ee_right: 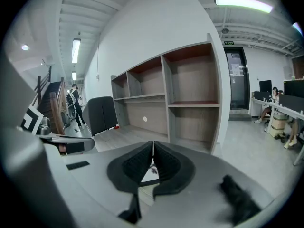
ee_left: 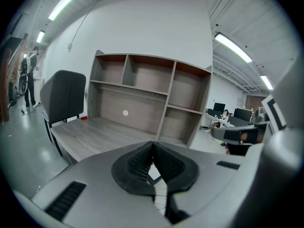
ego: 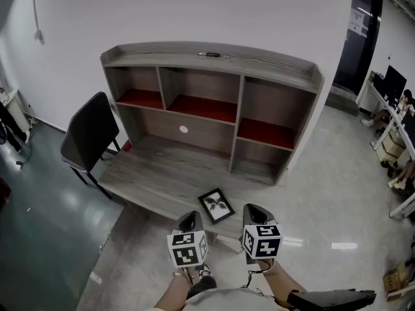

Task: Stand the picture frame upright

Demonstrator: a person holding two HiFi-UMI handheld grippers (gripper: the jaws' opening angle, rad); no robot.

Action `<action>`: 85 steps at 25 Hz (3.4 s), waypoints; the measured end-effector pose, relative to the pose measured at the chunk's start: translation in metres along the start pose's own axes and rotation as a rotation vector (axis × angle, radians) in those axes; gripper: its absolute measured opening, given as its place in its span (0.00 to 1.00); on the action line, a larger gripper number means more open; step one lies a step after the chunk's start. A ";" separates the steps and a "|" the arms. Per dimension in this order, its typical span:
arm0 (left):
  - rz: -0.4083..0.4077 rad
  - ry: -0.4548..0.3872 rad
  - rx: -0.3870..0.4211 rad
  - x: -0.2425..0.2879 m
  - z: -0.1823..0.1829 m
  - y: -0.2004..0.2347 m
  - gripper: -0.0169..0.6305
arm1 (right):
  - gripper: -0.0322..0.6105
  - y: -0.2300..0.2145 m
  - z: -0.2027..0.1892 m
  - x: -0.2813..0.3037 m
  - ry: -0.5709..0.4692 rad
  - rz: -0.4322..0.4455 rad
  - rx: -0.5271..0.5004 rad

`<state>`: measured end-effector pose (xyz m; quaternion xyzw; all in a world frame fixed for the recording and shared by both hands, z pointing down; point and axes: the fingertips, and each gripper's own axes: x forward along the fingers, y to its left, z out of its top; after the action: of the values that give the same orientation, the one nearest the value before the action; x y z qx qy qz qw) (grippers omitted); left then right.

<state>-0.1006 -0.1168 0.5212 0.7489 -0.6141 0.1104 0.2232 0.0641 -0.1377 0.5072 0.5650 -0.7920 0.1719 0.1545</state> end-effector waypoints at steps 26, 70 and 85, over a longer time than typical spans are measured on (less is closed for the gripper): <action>-0.043 0.064 0.003 0.117 0.051 0.064 0.05 | 0.10 0.000 0.055 0.124 0.013 -0.054 0.021; 0.150 0.337 -0.194 0.163 -0.080 0.084 0.05 | 0.10 -0.014 -0.061 0.217 0.373 0.228 0.021; 0.172 0.416 -0.233 0.177 -0.126 0.081 0.05 | 0.10 -0.016 -0.130 0.229 0.524 0.311 0.027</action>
<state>-0.1261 -0.2238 0.7255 0.6243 -0.6249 0.2091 0.4195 0.0134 -0.2774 0.7256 0.3755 -0.7997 0.3441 0.3179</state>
